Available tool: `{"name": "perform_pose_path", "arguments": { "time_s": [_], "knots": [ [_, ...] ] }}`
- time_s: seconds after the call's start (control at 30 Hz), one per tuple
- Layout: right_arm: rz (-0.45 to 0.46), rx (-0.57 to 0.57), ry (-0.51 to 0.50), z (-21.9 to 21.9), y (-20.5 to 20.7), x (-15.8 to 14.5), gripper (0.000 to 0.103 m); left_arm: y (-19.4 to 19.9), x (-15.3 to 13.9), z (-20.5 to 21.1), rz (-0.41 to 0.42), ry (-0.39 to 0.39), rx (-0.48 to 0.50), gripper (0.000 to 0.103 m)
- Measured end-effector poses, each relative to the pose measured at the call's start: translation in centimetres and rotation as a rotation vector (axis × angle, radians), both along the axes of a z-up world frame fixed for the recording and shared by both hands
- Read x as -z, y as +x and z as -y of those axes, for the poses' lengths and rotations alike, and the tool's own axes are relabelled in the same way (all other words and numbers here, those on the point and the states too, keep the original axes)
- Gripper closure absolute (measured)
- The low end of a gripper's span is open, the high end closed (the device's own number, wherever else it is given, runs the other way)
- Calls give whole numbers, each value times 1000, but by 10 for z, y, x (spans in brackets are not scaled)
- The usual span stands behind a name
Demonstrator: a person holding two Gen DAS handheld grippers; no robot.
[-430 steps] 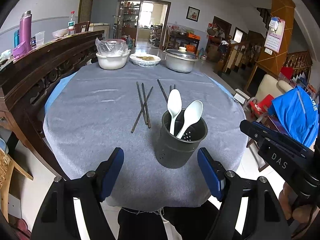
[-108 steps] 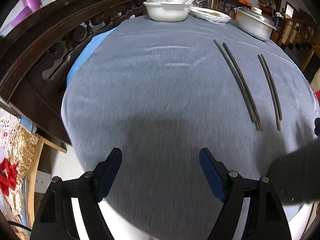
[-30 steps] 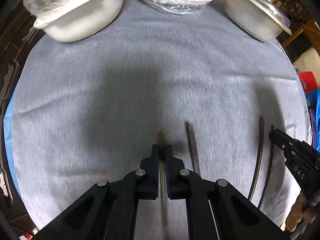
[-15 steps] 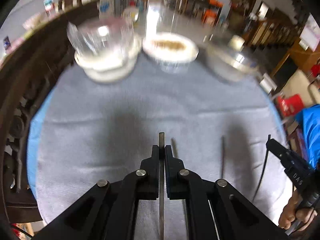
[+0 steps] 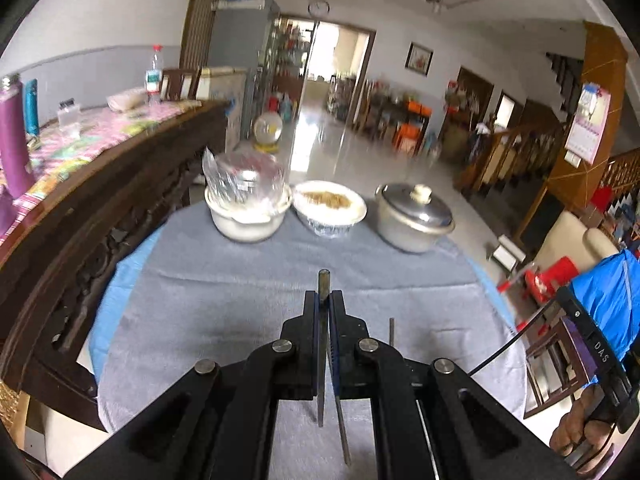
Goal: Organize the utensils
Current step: 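Lift the held chopsticks and carry them over the dark grey holder with both grippers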
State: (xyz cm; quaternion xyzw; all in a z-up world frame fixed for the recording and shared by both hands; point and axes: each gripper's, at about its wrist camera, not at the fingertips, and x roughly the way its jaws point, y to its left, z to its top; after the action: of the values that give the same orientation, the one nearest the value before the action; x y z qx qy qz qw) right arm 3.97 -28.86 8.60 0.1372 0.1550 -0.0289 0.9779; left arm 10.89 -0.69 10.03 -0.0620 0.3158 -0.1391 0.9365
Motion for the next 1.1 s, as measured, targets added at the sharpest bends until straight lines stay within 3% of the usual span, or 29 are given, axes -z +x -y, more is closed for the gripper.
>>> {"name": "perform_pose_path", "arguments": {
  "time_s": [0.43,0.67,0.87,1.1],
  "knots": [
    [223,-39,-76,-28,-86,-100,97,-84,-88,1,199,27,51,98],
    [314,-116,-93,-63,-122,-133,97,-129,-123,-1,269,-2,94,98],
    [320,-178,-91,-88,-142,-137,97,-158,-138,2,291,-20,139,98],
    [247,-227,-82,-105,-148,-108,97,-177,-126,16,259,-5,168,98]
  ]
}}
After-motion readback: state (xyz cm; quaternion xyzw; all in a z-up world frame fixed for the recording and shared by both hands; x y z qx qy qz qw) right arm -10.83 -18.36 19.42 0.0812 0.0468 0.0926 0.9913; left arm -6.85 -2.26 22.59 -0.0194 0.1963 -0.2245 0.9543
